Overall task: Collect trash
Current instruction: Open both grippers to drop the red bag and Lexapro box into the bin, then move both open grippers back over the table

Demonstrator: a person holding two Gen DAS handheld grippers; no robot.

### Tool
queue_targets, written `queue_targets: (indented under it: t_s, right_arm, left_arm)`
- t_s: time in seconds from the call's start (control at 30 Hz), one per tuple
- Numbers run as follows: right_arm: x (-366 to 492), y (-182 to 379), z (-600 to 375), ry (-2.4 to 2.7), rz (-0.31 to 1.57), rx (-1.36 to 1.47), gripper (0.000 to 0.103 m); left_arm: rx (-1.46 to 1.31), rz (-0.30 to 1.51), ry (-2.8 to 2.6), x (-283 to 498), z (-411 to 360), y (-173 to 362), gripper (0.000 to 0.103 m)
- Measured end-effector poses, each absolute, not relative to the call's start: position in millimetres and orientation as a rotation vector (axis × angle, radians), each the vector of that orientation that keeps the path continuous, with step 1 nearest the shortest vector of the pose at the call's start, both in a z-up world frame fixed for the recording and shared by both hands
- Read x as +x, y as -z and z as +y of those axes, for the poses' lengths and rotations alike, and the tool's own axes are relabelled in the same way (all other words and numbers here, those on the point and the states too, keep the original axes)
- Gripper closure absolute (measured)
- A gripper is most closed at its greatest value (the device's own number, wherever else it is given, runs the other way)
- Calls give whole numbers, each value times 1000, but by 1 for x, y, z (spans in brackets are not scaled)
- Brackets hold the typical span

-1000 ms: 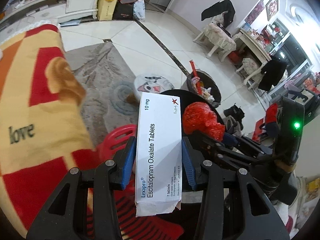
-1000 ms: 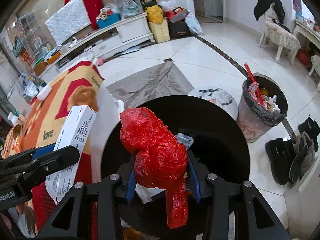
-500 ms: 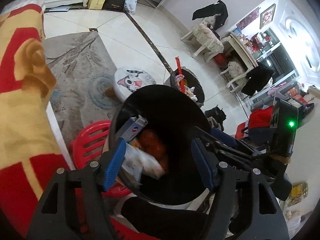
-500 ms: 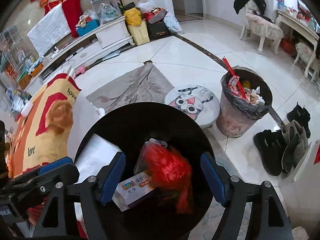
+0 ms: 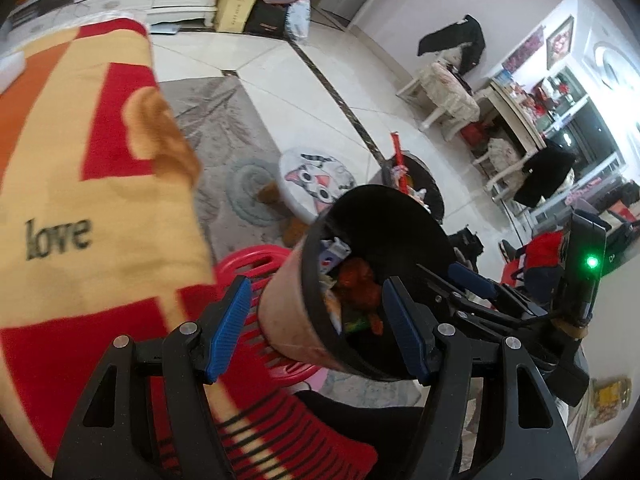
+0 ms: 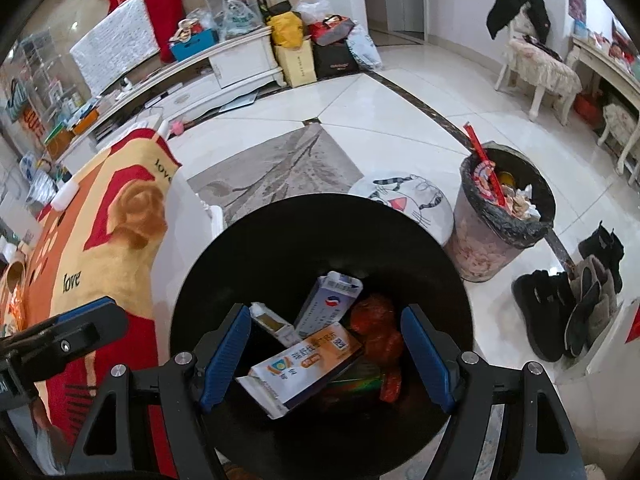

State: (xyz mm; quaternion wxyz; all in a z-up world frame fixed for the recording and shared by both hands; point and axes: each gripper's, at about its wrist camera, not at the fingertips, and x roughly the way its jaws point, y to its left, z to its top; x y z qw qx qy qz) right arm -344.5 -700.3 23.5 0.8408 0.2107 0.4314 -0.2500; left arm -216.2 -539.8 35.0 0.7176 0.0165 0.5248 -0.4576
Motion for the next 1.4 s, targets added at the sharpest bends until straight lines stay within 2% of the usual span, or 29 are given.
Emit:
queue_targets:
  t_s: [0.77, 1.1, 1.4]
  right_arm:
    - [-292, -48, -595, 370, 912, 265, 28]
    - [-264, -52, -540, 244, 918, 245, 28]
    - [-234, -45, -481, 76, 954, 204, 28]
  left_arm:
    - [77, 949, 800, -211, -386, -63, 36]
    - [59, 926, 740, -204, -321, -77, 36]
    - [12, 978, 628, -191, -224, -73, 36]
